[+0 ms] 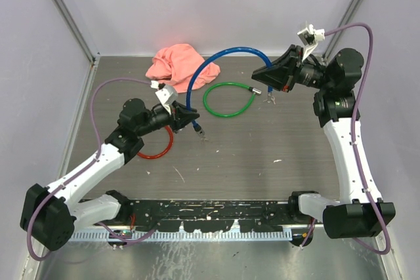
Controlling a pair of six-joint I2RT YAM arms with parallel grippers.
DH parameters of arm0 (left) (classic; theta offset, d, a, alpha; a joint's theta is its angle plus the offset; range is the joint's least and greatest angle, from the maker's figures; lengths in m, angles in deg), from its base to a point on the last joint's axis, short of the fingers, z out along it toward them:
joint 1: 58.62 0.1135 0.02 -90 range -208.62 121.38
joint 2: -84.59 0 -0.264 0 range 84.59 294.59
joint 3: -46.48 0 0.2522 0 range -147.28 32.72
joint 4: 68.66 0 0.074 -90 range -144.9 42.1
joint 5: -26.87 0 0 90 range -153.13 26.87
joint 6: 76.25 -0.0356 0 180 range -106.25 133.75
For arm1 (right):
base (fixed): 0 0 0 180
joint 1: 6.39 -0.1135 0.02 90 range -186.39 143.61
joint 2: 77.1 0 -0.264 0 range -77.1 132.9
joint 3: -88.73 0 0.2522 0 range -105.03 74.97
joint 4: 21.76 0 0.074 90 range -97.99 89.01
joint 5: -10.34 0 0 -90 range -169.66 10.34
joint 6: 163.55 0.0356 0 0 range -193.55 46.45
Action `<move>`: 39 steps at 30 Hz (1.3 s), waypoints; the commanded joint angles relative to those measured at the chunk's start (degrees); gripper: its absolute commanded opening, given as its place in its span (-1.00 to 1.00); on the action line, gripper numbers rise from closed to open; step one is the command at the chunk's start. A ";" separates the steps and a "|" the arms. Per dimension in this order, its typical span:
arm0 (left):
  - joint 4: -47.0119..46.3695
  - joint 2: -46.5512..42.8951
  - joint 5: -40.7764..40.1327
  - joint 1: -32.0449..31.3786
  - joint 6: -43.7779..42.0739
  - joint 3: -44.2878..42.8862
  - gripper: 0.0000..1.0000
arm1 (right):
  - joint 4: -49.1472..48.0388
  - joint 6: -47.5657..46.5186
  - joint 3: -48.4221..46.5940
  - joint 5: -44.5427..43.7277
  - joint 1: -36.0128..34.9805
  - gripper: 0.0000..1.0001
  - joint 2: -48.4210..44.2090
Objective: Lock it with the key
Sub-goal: Lock the lock.
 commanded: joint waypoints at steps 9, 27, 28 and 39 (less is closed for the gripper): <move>24.90 -0.74 -6.68 0.25 -15.08 -23.00 -1.00 | -26.63 15.63 20.57 -3.70 0.18 -0.94 0.18; 63.92 -0.27 -14.63 0.25 -33.58 -52.39 -1.00 | 59.38 -93.78 -21.11 -25.14 0.41 0.92 -2.24; 65.33 0.43 -14.43 0.25 -32.02 -53.79 -1.00 | 63.09 -100.39 -21.53 -24.16 0.42 0.92 -3.23; 78.68 9.21 -12.02 -0.12 -14.39 -66.08 -1.00 | 89.66 -160.91 -14.51 -11.95 0.32 1.00 -12.54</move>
